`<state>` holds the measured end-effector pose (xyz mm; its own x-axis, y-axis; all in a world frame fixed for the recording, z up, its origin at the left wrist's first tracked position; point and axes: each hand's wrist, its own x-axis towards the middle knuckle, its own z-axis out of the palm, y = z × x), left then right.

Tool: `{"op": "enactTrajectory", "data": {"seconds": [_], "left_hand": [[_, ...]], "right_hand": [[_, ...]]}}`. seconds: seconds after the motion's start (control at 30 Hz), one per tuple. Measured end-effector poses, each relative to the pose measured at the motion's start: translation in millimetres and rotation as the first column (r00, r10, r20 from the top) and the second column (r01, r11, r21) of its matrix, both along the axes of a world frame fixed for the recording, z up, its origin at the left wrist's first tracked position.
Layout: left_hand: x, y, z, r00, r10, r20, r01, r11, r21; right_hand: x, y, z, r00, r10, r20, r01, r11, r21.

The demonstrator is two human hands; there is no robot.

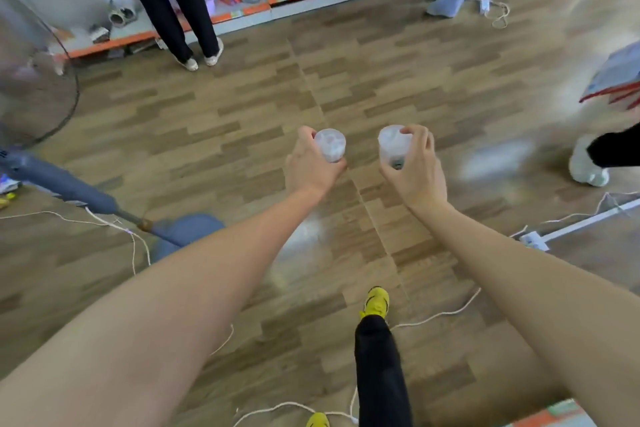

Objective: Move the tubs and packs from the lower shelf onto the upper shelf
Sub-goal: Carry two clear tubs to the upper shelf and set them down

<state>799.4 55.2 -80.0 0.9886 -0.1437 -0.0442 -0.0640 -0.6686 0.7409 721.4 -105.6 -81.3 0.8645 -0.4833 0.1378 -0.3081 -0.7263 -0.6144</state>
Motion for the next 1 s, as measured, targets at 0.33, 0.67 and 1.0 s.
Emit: {"op": "enactTrajectory", "data": {"seconds": [0.33, 0.67, 1.0], "left_hand": [[191, -105, 16, 0.993, 0.105, -0.061, -0.105, 0.994, 0.003], [364, -163, 27, 0.983, 0.168, -0.076, -0.17, 0.985, -0.014], [584, -189, 31, 0.989, 0.144, -0.043, -0.144, 0.99, 0.014]], "right_hand": [[212, -108, 3, 0.989, 0.141, -0.035, -0.141, 0.99, -0.007], [394, -167, 15, 0.983, 0.184, -0.022, -0.184, 0.983, 0.008], [619, -198, 13, 0.982, 0.187, -0.035, -0.186, 0.982, 0.028]]}}
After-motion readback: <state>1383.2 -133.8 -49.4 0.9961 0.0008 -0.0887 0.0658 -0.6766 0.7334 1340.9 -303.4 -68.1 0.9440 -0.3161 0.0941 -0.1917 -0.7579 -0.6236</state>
